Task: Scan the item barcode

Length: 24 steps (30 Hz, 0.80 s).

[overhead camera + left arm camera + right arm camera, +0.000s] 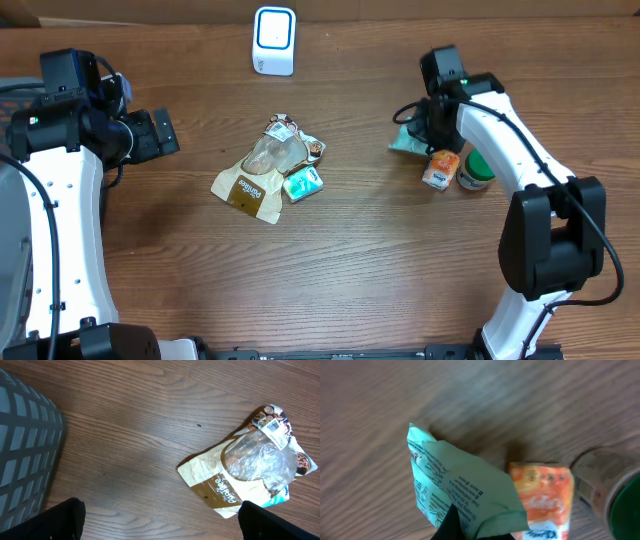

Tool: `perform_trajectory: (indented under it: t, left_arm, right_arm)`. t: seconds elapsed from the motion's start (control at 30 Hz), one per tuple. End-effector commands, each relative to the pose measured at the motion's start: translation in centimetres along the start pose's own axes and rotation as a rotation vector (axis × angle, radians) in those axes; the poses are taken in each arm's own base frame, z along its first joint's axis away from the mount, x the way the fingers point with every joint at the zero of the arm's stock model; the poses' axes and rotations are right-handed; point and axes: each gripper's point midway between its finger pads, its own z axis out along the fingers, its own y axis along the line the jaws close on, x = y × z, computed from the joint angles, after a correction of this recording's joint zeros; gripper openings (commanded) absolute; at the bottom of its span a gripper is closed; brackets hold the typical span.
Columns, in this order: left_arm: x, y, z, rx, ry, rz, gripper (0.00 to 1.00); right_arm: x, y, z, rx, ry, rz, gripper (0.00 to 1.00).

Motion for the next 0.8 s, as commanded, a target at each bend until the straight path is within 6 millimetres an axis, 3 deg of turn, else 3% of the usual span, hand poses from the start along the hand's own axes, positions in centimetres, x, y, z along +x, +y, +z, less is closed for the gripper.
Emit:
perform_trajectory:
  t: [0.0,0.07,0.1,0.13,0.2,0.23,0.33,0.5,0.63,0.77]
  left_arm:
    - [-0.1,-0.3,-0.3,0.007,-0.011,0.019,1.0]
    - [-0.1,-0.3,-0.3,0.007,-0.011,0.019,1.0]
    - [-0.1,-0.3,-0.3,0.007,-0.011,0.019,1.0]
    - [-0.1,-0.3,-0.3,0.007,-0.011,0.019,1.0]
    - [-0.1,-0.3,-0.3,0.007,-0.011,0.019,1.0]
    - [-0.1,-0.3,-0.3,0.007,-0.011,0.019,1.0]
    - [-0.1,-0.3,-0.3,0.007,-0.011,0.019,1.0]
    - [-0.1,-0.3,-0.3,0.007,-0.011,0.019,1.0]
    - [-0.1,-0.3,-0.3,0.007,-0.011,0.019,1.0]
    - [-0.1,-0.3,-0.3,0.007,-0.011,0.019,1.0]
  right_arm:
    - [0.2,-1.4,0.9,0.019,0.005,0.031,0.2]
    - [0.4,-1.8,1.1,0.029,0.013,0.021,0.29]
    - [0.4,-1.9,1.1,0.032,0.015,-0.008,0.41]
    - [0.4,-1.9,1.1,0.032,0.016,-0.026,0.42]
    - [0.6,-1.7,0.5,0.022,0.037,-0.072,0.62]
    - [0.6,-1.5,0.0,0.013,0.047,-0.073,0.64]
    - [0.7,0.1,-2.0,-0.063,0.085,-0.143,0.64]
    - [3.2,5.3,-5.5,-0.357,0.195,-0.34,0.63]
    - [5.8,7.8,-6.2,-0.454,0.255,-0.386,0.52]
    - [8.5,10.1,-6.4,-0.472,0.274,-0.437,0.51]
